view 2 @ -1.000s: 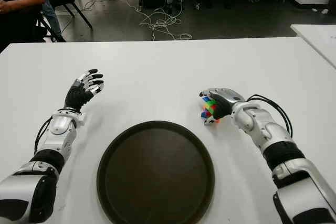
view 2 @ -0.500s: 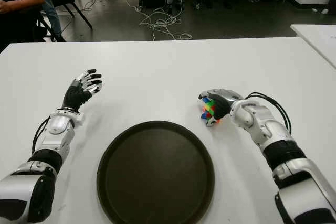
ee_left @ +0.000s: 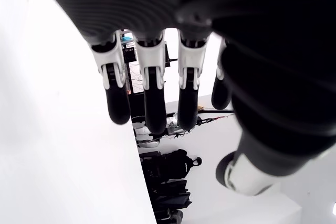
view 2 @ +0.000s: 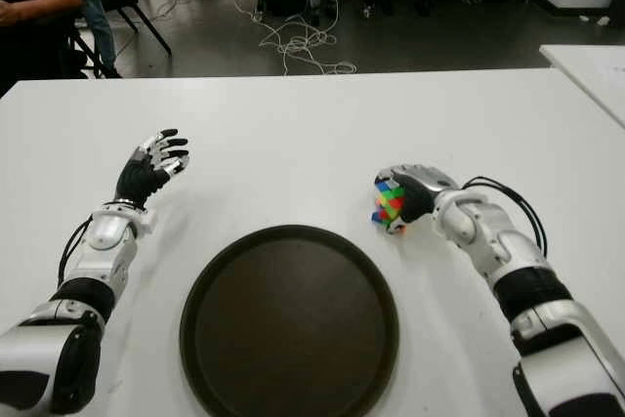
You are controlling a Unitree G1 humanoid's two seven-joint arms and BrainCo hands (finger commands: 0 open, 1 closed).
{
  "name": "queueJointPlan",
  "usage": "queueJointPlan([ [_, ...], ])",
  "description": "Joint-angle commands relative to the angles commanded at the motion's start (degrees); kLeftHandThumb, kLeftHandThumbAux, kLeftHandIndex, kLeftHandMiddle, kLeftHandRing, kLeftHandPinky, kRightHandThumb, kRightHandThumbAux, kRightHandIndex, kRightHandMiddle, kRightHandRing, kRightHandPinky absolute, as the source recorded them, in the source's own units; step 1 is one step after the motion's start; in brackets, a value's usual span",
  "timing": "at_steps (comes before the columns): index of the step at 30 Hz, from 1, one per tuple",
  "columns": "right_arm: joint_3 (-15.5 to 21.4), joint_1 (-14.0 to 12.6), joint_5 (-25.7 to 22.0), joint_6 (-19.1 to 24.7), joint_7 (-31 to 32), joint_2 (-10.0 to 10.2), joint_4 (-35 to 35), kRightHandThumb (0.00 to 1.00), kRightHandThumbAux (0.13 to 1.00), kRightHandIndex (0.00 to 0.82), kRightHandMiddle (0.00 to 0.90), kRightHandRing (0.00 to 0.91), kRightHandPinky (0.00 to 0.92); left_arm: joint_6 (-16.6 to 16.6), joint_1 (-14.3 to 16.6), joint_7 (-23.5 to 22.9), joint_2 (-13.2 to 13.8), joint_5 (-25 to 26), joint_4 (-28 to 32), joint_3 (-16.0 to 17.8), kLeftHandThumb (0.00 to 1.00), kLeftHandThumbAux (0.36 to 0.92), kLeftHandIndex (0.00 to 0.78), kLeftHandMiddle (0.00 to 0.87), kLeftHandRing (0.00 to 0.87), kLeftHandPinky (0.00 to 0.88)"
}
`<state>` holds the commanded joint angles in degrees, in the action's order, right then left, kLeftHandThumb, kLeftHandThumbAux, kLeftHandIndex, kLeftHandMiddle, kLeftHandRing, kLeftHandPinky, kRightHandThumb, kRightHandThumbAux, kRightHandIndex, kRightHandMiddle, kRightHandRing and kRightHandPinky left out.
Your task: Pick up the Rubik's Cube and put it in the plate
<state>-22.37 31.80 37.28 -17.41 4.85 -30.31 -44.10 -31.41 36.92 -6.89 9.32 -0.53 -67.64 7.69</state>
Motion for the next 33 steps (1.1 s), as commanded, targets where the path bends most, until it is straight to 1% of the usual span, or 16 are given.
queueJointPlan([
  [3,-0.18,0.22,0.41,-1.20,-1.60,-0.07,-0.93,0.107,0.881,0.563,0.687,0.682,0.623,-0.11,0.01,-0.19,0.03,0.04,-0.05,0.02,0.162,0.782,0.184,0.242,0.234,0.252],
  [8,-0.35,0.54,0.87,-2.61,-3.59,-0.22,-2.25,0.109,0.875,0.560,0.681,0.672,0.613,-0.27,0.02,-0.35,0.03,0.08,-0.07,0.07,0.165,0.772,0.183,0.241,0.236,0.250],
  [12,-0.52,0.76,1.24,-3.25,-4.73,-0.35,-2.91,0.107,0.879,0.553,0.674,0.663,0.599,-0.32,0.04,-0.18,0.01,-0.01,-0.07,0.05,0.163,0.765,0.180,0.240,0.236,0.251],
  [17,-0.33,0.83,1.36,-3.84,-6.87,-0.25,-3.84,0.098,0.882,0.558,0.667,0.653,0.589,-0.03,0.10,0.03,0.02,-0.09,-0.06,0.01,0.148,0.772,0.177,0.237,0.234,0.247],
  [22,-0.34,1.08,1.08,-4.01,-7.14,-0.19,-4.58,0.094,0.886,0.559,0.664,0.649,0.583,0.19,0.17,-0.16,0.04,0.07,-0.16,0.13,0.153,0.777,0.178,0.238,0.234,0.250],
  [28,0.12,0.98,0.41,-3.43,-6.67,-0.02,-4.23,0.115,0.891,0.570,0.675,0.664,0.615,-0.15,0.20,-0.46,0.08,0.23,-0.29,0.27,0.158,0.773,0.176,0.236,0.228,0.242],
  [33,0.50,0.53,0.10,-3.96,-7.24,-0.28,-3.68,0.116,0.892,0.583,0.685,0.675,0.629,0.06,0.14,-0.12,-0.07,0.27,-0.14,0.33,0.152,0.771,0.180,0.241,0.231,0.240],
])
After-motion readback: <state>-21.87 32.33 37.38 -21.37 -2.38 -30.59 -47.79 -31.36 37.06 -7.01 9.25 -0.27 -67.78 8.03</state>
